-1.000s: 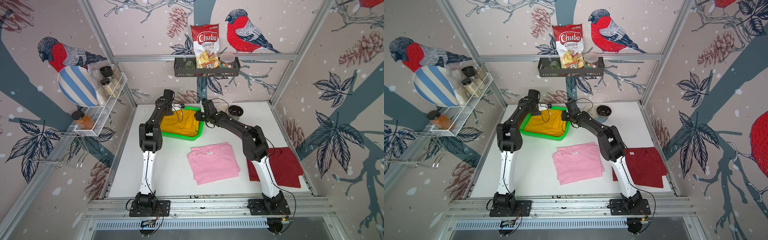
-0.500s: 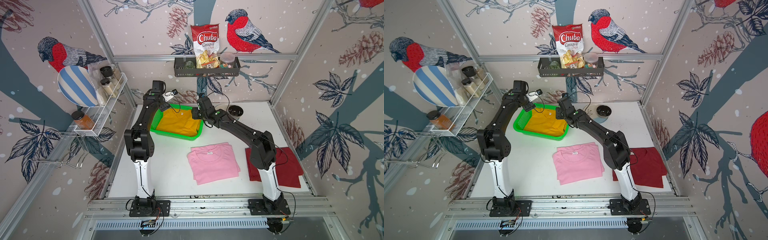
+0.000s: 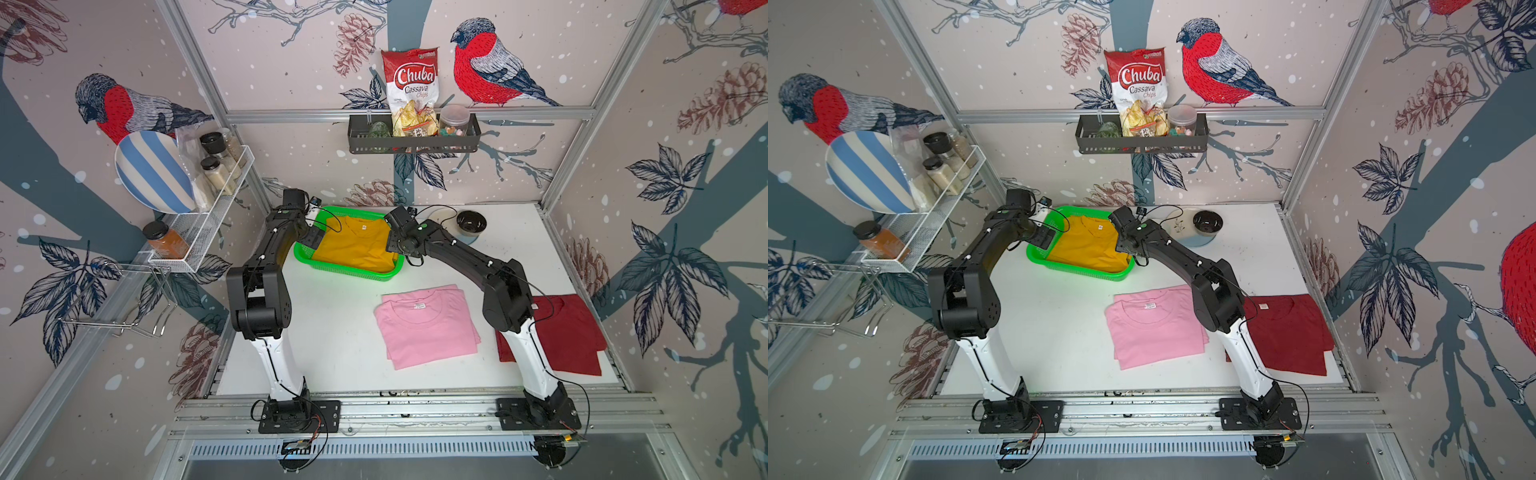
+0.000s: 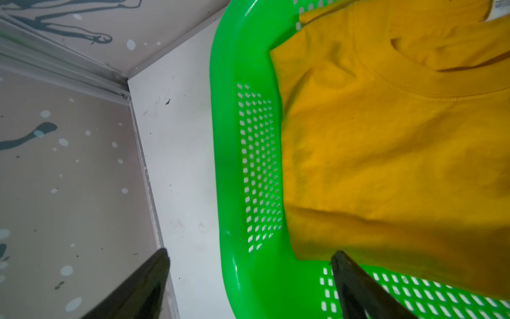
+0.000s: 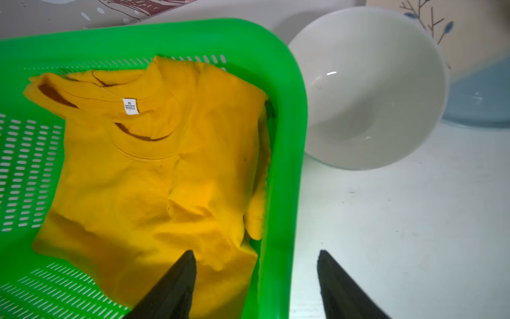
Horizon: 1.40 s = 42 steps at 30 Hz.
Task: Put the folded t-shirts into the basket
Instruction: Place the T-shirt in the bin, then adjust the bin at the center of the board.
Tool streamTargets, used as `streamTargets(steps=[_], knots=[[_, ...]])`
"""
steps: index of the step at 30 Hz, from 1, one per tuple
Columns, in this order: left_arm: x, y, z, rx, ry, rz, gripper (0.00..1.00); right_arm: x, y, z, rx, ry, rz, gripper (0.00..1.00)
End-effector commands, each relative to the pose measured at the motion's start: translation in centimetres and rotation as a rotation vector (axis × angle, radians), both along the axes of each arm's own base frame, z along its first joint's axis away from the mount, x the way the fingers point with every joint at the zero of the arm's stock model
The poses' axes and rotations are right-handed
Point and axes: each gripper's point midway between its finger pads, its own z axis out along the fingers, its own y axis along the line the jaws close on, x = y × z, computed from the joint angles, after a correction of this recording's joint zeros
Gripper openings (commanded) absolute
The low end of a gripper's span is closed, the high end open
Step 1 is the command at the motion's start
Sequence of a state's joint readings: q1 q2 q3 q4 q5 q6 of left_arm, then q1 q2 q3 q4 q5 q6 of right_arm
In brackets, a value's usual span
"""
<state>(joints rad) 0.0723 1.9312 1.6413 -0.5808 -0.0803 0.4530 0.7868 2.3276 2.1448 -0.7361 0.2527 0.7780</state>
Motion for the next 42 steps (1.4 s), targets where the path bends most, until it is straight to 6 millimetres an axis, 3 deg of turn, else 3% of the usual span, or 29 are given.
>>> streamTargets(steps=[1, 6, 16, 24, 28, 34, 39, 42], knots=[[0.4, 0.7, 1.9, -0.068, -0.096, 0.077, 0.90, -0.7, -0.4, -1.5, -0.054, 0.053, -0.012, 0.62], [-1.6, 1.2, 3.1, -0.082, -0.122, 0.065, 0.90, -0.5, -0.6, -2.5, -0.092, 0.049, 0.047, 0.36], [-5.9, 2.6, 4.6, -0.111, -0.124, 0.055, 0.90, 0.2, -1.3, -3.6, -0.141, 0.070, 0.216, 0.25], [-8.0, 2.9, 5.0, -0.103, -0.136, 0.059, 0.90, 1.1, -1.9, -3.7, -0.154, 0.068, 0.305, 0.16], [-8.7, 2.6, 4.7, -0.119, -0.130, 0.061, 0.90, 1.3, -0.9, -3.7, -0.113, 0.057, 0.358, 0.13], [-9.9, 1.3, 4.0, -0.171, -0.112, 0.036, 0.89, 2.3, 1.2, -2.3, -0.139, -0.070, 0.542, 0.13], [-11.1, 0.7, 2.8, -0.176, -0.098, 0.004, 0.89, 3.3, 1.6, 1.4, -0.163, -0.177, 0.587, 0.43], [-11.7, 1.3, 1.8, -0.148, -0.078, 0.030, 0.89, 3.0, 1.9, 4.5, -0.181, -0.245, 0.585, 0.50]])
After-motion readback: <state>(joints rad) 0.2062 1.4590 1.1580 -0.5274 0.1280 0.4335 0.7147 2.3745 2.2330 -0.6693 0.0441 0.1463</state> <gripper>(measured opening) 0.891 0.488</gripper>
